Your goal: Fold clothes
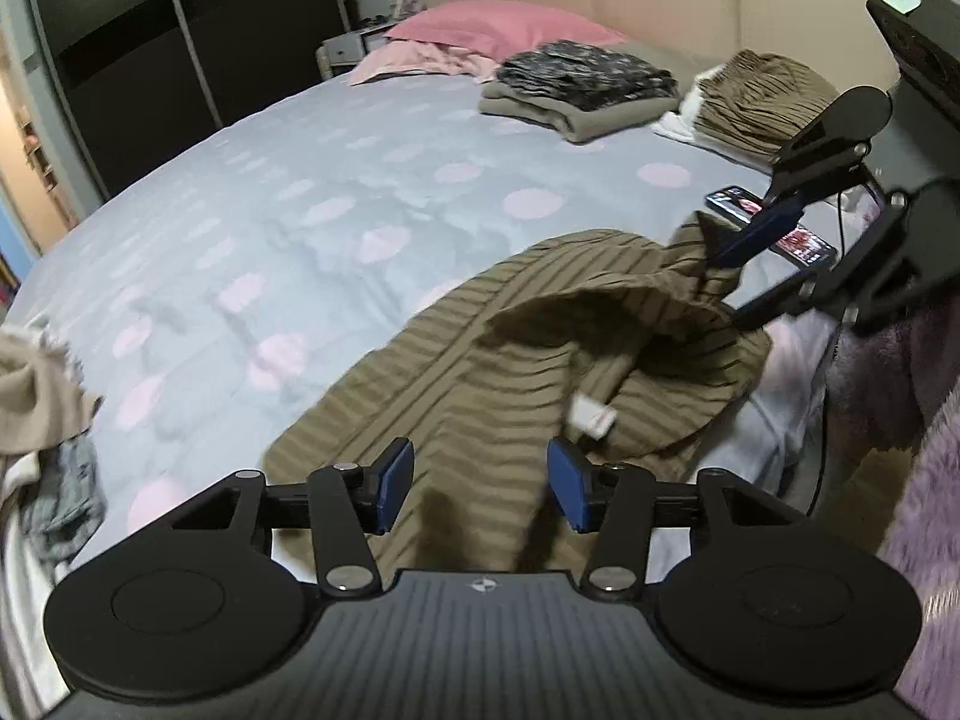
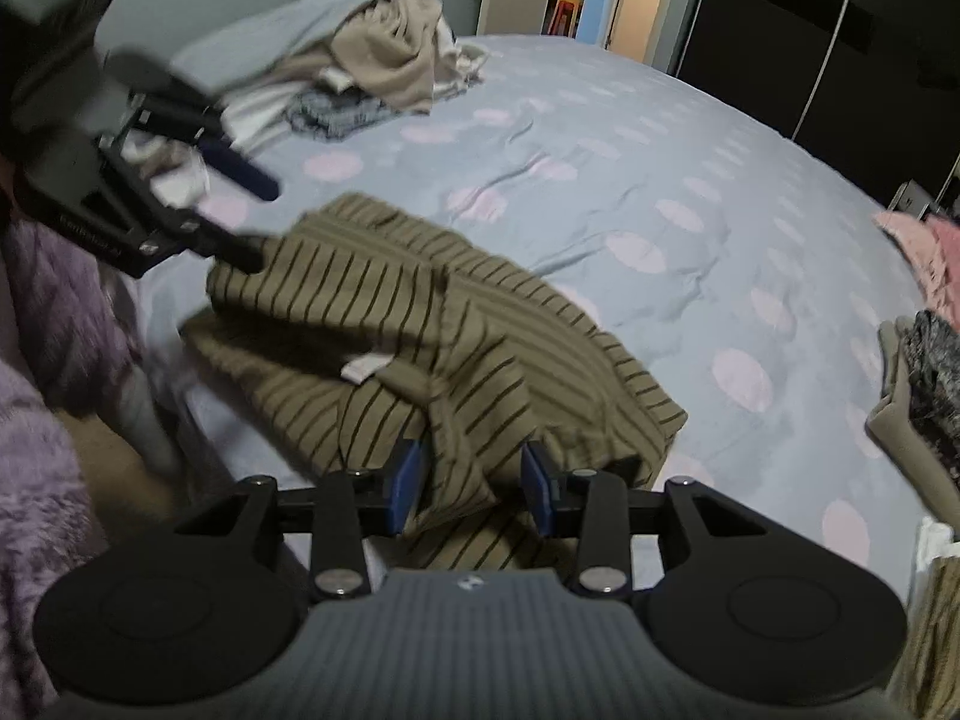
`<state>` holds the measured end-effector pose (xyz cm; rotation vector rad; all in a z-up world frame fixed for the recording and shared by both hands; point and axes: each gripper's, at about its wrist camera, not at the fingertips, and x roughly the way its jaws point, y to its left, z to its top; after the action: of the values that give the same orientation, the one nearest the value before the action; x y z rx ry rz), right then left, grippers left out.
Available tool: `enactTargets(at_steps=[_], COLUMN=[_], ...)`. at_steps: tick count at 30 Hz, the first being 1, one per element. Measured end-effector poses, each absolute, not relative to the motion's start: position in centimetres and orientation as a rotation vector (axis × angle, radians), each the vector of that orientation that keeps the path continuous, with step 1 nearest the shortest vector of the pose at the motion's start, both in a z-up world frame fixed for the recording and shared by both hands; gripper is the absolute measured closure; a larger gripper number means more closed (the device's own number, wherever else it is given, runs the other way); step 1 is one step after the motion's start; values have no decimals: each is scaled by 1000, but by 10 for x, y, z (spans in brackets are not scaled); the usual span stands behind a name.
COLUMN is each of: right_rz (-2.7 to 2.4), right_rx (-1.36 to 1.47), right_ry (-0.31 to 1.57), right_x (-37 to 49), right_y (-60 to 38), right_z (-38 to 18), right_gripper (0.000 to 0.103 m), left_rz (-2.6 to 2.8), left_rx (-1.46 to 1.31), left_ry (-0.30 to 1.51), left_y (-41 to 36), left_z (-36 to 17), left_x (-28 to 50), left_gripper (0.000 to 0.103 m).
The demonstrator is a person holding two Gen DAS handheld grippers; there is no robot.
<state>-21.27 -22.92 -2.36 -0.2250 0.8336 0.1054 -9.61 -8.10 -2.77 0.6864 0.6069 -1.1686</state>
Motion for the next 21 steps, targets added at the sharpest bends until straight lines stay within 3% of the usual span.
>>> enactTargets(at_steps=[9, 14, 21], right_rz=[8, -34, -215], right_rx=[-175, -137, -106], right_ry=[827, 728, 719], right_x=[-211, -224, -210], right_y=[-215, -230, -268], right_z=[-44, -26, -30], right_gripper=[64, 64, 63], left_rz=[-1133, -1140, -1146], left_rx=[748, 784, 814], left_ry=[627, 630, 619], left_y=[-123, -124, -128], left_z=[-61, -65, -67], left_x=[-103, -104, -108], left_gripper=[79, 91, 95])
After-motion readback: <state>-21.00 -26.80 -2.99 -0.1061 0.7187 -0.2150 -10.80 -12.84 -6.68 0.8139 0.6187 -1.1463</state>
